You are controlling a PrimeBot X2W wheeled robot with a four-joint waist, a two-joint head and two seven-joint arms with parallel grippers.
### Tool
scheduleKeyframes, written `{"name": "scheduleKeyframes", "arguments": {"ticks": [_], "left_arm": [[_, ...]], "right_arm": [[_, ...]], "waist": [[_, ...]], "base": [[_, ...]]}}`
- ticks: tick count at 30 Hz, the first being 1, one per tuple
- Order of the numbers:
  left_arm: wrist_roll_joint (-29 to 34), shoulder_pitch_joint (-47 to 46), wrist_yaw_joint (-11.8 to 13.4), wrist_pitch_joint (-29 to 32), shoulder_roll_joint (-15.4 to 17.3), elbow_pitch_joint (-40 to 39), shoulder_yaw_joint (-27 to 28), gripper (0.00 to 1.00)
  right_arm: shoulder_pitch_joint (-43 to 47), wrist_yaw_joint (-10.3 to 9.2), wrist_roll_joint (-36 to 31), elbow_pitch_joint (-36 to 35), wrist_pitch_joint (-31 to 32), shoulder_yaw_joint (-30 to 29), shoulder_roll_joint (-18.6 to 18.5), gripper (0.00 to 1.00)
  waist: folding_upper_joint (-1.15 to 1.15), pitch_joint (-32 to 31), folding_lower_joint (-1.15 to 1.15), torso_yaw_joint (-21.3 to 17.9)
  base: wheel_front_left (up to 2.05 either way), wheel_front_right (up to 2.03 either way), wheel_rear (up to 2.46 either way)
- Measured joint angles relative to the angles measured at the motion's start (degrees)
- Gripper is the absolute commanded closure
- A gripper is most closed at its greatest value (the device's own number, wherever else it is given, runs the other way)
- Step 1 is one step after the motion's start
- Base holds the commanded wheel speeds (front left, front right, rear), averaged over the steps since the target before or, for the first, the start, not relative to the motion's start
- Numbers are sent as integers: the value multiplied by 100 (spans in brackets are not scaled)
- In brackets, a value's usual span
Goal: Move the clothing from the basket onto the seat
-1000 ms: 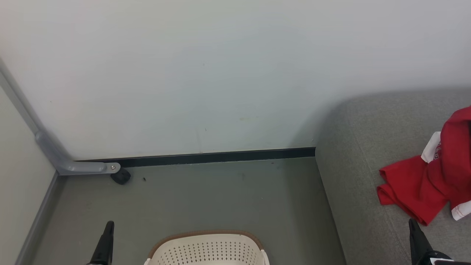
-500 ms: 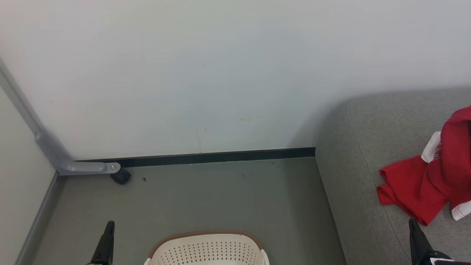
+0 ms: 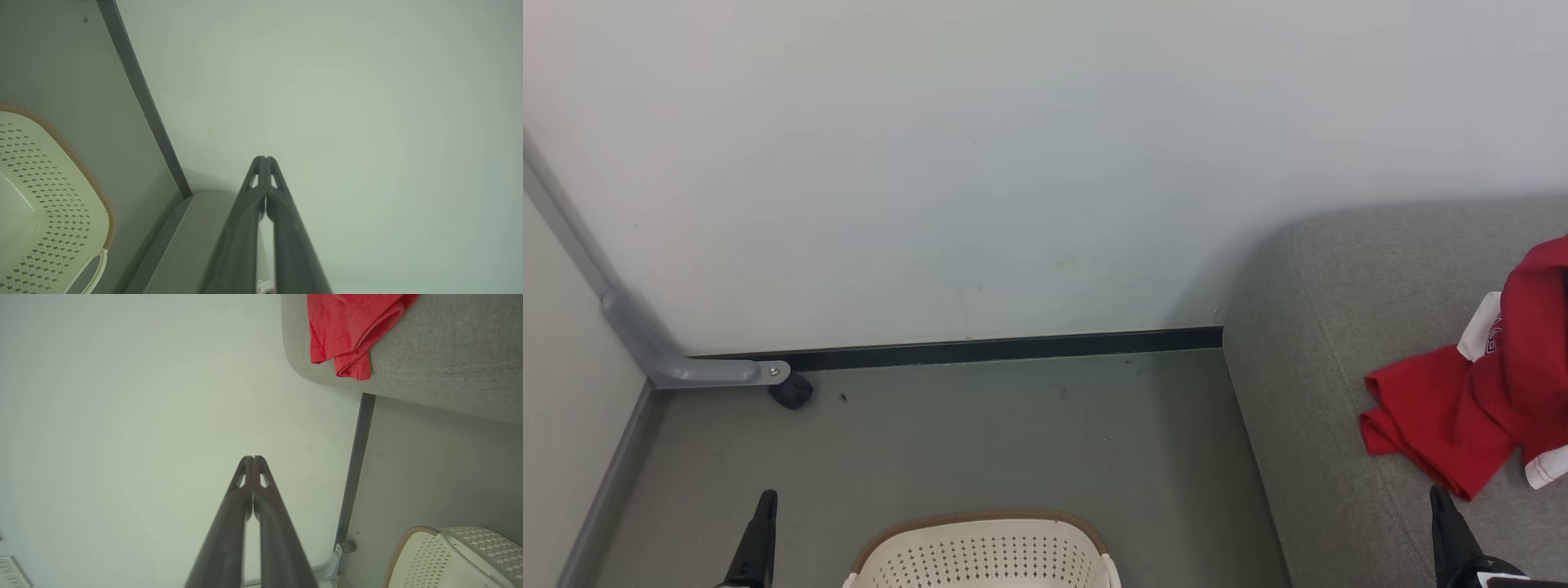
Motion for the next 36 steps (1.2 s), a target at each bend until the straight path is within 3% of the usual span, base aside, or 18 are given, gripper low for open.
{"name": "scheduleKeyframes", "arguments": {"ticks": [36], "left_arm": [[-4, 0, -1, 0, -1, 0, -1, 100]], "right_arm": [[0, 0, 5, -4, 0, 0, 1, 100]], "waist": [[0, 1, 0, 0]], "base": [[0, 0, 0]]}}
